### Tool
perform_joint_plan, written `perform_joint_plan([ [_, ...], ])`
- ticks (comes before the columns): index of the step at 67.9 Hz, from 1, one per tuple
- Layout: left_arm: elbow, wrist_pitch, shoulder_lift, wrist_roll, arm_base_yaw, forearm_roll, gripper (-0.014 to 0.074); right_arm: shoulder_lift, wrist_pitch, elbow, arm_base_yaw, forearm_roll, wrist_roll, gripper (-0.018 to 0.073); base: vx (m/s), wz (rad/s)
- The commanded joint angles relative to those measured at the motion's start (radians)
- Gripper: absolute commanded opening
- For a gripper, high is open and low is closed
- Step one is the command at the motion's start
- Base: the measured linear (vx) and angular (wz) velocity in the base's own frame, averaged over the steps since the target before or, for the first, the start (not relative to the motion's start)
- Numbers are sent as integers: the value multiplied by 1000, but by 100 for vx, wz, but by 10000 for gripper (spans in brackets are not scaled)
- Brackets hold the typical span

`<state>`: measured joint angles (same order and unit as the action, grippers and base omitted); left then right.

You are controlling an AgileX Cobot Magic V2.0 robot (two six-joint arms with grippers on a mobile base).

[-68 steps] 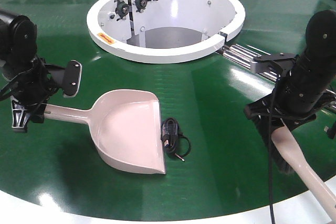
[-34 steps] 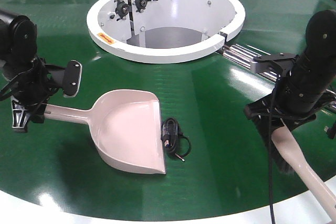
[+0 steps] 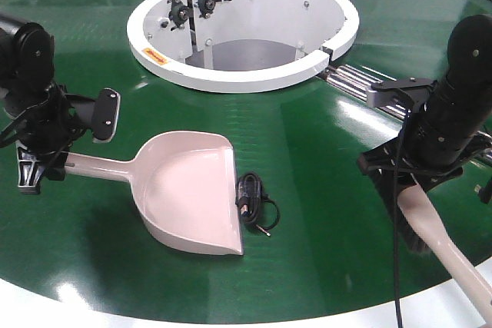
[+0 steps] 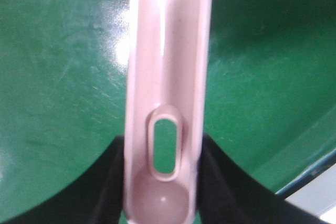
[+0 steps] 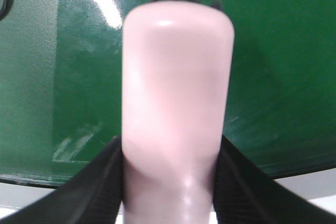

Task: Clean and inspect green conveyor with broom and dustpan
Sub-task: 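Sweep the black cable into the dustpan with the brush in the right gripper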

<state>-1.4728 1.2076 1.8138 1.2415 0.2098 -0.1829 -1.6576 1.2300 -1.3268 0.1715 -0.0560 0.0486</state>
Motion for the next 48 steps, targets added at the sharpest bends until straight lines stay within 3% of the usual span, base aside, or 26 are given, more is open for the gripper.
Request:
perform_joint_plan([
  [1,-28,-14,-46,3,8,24,-6,46,-16,-23,-4,-5,11,-3,0,0],
  [11,-28,-14,-46,3,8,24,-6,26,-55,-30,-4,-17,7,-3,0,0],
  [21,-28,-13,-46,3,8,24,-6,-48,-6,-84,-1,-62,8,-3,0,0],
  [48,-28,-10,-46,3,8,24,-6,-264,60,-293,91,-119,1,-3,0,0],
])
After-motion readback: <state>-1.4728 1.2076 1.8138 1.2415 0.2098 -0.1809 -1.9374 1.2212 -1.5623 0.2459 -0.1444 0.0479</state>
